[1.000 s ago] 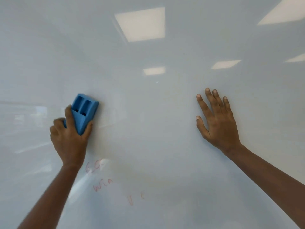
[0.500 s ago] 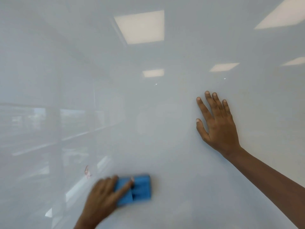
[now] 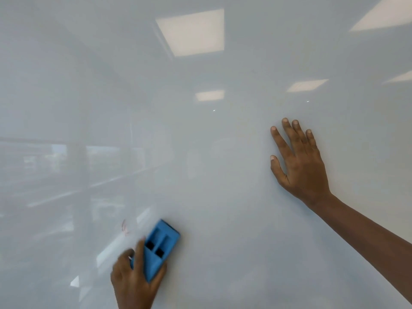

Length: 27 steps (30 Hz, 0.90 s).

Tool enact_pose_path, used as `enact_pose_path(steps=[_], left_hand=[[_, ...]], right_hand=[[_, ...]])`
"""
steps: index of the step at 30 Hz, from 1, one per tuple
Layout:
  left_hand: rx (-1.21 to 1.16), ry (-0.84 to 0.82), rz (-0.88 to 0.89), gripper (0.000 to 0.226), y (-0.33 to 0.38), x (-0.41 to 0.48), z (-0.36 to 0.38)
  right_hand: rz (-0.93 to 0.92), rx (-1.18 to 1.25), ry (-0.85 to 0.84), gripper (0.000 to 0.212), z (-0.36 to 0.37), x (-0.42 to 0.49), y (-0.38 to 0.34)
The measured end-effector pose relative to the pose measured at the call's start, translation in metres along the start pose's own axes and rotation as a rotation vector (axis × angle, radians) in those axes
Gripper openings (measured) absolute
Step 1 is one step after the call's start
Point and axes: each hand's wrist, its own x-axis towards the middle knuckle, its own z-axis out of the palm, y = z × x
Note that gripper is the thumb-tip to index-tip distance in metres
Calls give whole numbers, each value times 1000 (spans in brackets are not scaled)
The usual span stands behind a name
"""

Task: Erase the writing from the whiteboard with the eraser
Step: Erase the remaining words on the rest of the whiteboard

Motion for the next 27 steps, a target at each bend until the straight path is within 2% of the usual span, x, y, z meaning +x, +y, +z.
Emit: enact_pose_path(steps=[4,7,9,11,13,16,20,23,27], left_hand=[[-34,-136,-23,63,-3,-25,-1],[-11,-5,126,59,-11,-1,-2],[-4,98,86,60,-13,34,-6],[-49,184,-175,68,-7,75,-11],[-113,289,-532,76,-1,108,-15],[-233,364,-1006,69,6,136,-16],[-310,320,-1235,68,9,150,-15],[-326,274,-1250,72,22,167,-21],[-325,223,-935,74,71,211,-33]], right_hand=[[1,-4,-1,52,-1,0,0],[2,-1,-3,52,0,0,0],[0,0,2,53,0,0,0],[-5,-2,8,52,0,0,1],[-5,0,15,52,0,0,1],[2,4,10,52,-1,0,0],[3,4,-4,52,-1,0,0],[2,2,-3,52,-1,-1,-1],[7,1,-2,52,-2,0,0]])
